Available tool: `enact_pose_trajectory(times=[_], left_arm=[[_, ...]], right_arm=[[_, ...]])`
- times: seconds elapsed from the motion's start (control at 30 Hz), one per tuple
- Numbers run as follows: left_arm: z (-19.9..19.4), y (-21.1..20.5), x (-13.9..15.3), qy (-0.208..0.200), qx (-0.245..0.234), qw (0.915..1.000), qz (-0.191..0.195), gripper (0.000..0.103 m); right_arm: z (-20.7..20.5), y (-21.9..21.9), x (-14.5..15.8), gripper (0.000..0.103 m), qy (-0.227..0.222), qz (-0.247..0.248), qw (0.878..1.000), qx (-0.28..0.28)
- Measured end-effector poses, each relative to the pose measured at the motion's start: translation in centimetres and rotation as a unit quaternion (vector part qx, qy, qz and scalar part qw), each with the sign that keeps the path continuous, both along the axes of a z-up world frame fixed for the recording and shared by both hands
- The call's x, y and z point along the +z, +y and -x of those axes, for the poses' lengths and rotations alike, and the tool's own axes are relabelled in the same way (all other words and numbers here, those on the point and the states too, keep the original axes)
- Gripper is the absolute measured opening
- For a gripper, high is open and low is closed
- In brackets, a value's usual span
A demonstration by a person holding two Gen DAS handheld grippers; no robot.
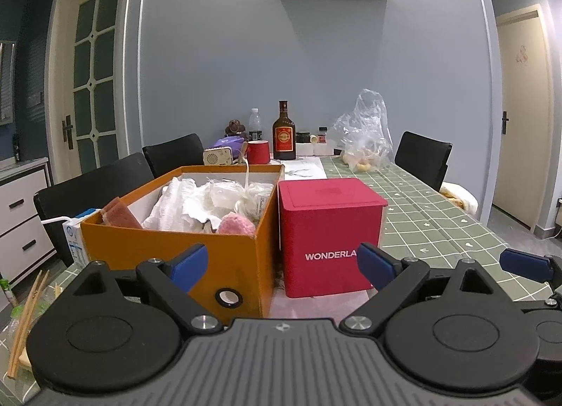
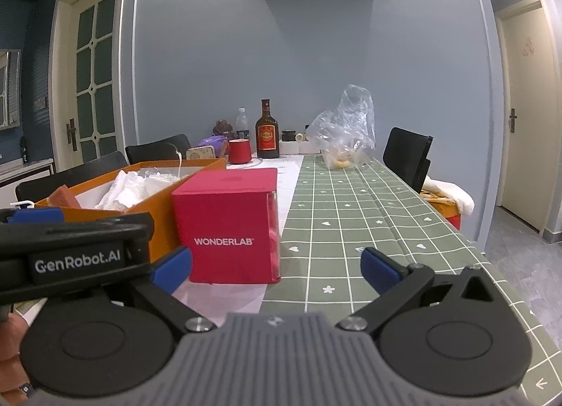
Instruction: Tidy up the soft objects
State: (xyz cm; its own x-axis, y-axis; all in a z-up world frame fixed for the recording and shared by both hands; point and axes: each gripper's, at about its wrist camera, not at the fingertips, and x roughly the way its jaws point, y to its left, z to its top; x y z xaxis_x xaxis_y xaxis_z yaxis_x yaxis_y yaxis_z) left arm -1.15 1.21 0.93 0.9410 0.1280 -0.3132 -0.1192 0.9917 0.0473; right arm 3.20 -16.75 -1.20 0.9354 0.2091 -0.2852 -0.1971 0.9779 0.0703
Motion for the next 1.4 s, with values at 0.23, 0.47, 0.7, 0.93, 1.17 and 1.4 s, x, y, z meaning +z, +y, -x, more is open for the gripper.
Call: enact_pose_trajectory(times=[0.23,0.47,0.7,0.93,1.17,1.4], left_arm=[[-0.02,-0.20,-0.17,0.002,0.001,1.0000,-0.001,0.103],[0.14,-0.13,-0.26,-0.005,0.001,1.0000,-0.001,0.103],[0.19,0.01,-0.44,-0.004,0.003,1.0000,0.001,0.103],[0.25,0.02,-0.53,-0.004,0.003,1.0000,0.002,0.103],[0.36,0.26,-0.69,-0.006,0.006,1.0000,0.005,0.103],[0.46,0.53,-0.70,-0.009,0.008,0.9999,0.008,0.103]], right_arm=[[0.13,-0.03,-0.19,0.100,0.001,0.001,1.000,-0.001],[0.48,0.03,-0.31,0.100,-0.007,0.000,1.000,-0.004],[0.45,0.03,-0.47,0.100,-0.004,-0.001,1.000,-0.003],[0.17,0.06,-0.49,0.100,-0.002,-0.001,1.000,-0.005],[0.07,0.23,-0.58,0.100,0.000,-0.002,1.000,-0.003],[0.07,0.24,-0.60,0.100,0.001,-0.003,1.000,0.000]])
